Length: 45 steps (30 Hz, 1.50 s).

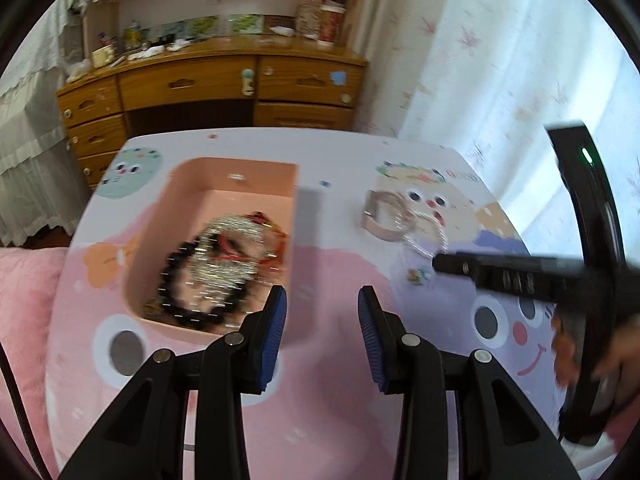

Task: Organize jewelry
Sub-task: 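Move the left gripper to the second blue flower brooch while the right gripper approaches the white pearl bracelet, then close the left gripper on the flower brooch while the right gripper grasps the pearl bracelet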

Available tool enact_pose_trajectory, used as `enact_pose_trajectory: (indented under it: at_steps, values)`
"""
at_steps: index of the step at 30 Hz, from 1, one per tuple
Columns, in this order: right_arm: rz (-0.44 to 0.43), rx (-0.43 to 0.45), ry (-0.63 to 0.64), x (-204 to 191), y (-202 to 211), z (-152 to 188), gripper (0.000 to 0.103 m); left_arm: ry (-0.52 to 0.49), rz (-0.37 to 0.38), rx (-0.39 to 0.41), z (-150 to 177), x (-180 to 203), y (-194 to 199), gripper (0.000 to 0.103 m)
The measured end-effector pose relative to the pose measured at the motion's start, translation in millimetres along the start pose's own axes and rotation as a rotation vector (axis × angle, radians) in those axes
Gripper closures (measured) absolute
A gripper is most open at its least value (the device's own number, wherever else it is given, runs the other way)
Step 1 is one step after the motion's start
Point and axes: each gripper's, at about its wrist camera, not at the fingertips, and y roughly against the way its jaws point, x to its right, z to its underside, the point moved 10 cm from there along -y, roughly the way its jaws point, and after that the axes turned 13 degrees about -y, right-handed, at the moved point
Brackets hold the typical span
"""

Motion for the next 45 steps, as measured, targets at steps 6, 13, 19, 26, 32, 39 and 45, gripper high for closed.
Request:
enact_pose_trajectory:
  at_steps: [6, 13, 19, 26, 32, 39, 45]
  values:
    - [0.028, -0.014, -0.046, 40.1, -4.9, -34.3, 0.078, -0.024, 0.043, 0.001, -3.1, 44.5, -23.5, 0.068]
    - [0.055, -0.143, -0.082, 67.3, -26.3, -59.5, 0.078, -0.007, 0.051, -0.007, -6.2, 84.0, -58.9, 0.068]
    - [0.077, -0.196, -0.030, 69.4, -38.4, -68.8, 0.078, 0.011, 0.005, 0.000, -9.6, 97.0, -79.4, 0.068]
    - [0.108, -0.246, 0.069, 63.7, -53.0, -67.6, 0.083, 0.023, -0.041, 0.003, -13.2, 98.9, -93.7, 0.068]
    - [0.124, -0.263, 0.128, 59.0, -60.1, -66.1, 0.090, 0.026, -0.065, -0.012, -12.0, 93.2, -102.5, 0.068]
    - [0.147, -0.256, 0.216, 52.0, -63.4, -65.8, 0.096, -0.003, -0.066, -0.004, -15.7, 97.4, -109.6, 0.071]
    - [0.106, -0.271, 0.187, 54.6, -63.0, -65.5, 0.096, -0.037, -0.050, 0.010, -19.1, 105.3, -110.7, 0.085]
